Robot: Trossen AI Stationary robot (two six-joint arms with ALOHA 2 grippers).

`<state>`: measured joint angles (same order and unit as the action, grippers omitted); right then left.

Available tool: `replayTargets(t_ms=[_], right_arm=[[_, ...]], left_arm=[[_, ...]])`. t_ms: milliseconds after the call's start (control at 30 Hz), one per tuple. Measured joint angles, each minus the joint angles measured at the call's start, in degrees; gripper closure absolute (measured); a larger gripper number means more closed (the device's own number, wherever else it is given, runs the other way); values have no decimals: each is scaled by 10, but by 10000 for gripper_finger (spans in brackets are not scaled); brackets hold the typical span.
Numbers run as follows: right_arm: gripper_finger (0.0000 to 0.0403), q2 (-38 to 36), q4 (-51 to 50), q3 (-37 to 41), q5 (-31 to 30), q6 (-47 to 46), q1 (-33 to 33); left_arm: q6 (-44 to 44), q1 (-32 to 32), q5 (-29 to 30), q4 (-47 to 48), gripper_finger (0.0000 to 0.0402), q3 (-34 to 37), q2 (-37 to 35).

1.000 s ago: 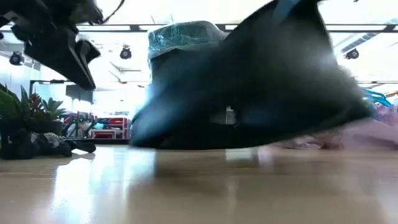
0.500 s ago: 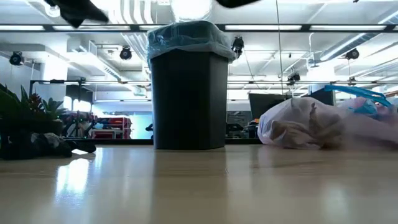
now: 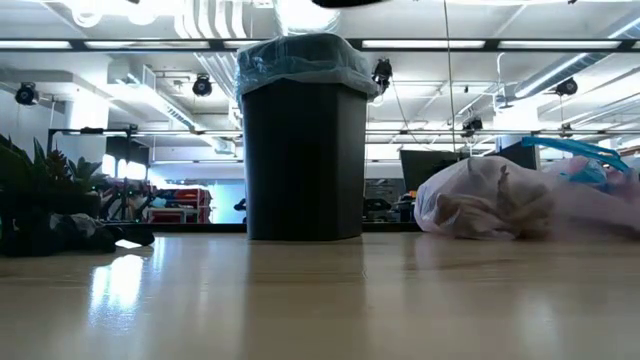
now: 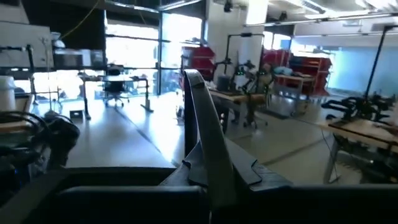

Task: Place trash/remove bag and relplace
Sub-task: Close the trash bin lid

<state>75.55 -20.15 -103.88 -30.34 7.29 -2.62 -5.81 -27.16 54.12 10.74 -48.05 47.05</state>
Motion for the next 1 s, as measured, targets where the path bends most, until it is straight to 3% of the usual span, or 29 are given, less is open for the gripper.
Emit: replayTargets(t_ms=[100, 267, 367, 500, 733, 1000], right_arm=[[403, 24, -1, 0, 73, -17, -87], [403, 76, 3, 1, 212, -29, -203], [403, 109, 32, 1, 270, -24, -236], [403, 144, 73, 1, 380, -2, -261], [403, 157, 34, 1, 378, 24, -277], [403, 153, 41, 9, 380, 8, -268]], left_arm=[[-5, 18, 20, -47, 390, 0, 0], [26, 63, 20, -220, 390, 0, -12], [60, 98, 20, -290, 390, 0, -19], [55, 135, 20, -313, 390, 0, -24], [36, 184, 9, -307, 390, 0, -16], [-57, 332, -173, -268, 390, 0, -16]])
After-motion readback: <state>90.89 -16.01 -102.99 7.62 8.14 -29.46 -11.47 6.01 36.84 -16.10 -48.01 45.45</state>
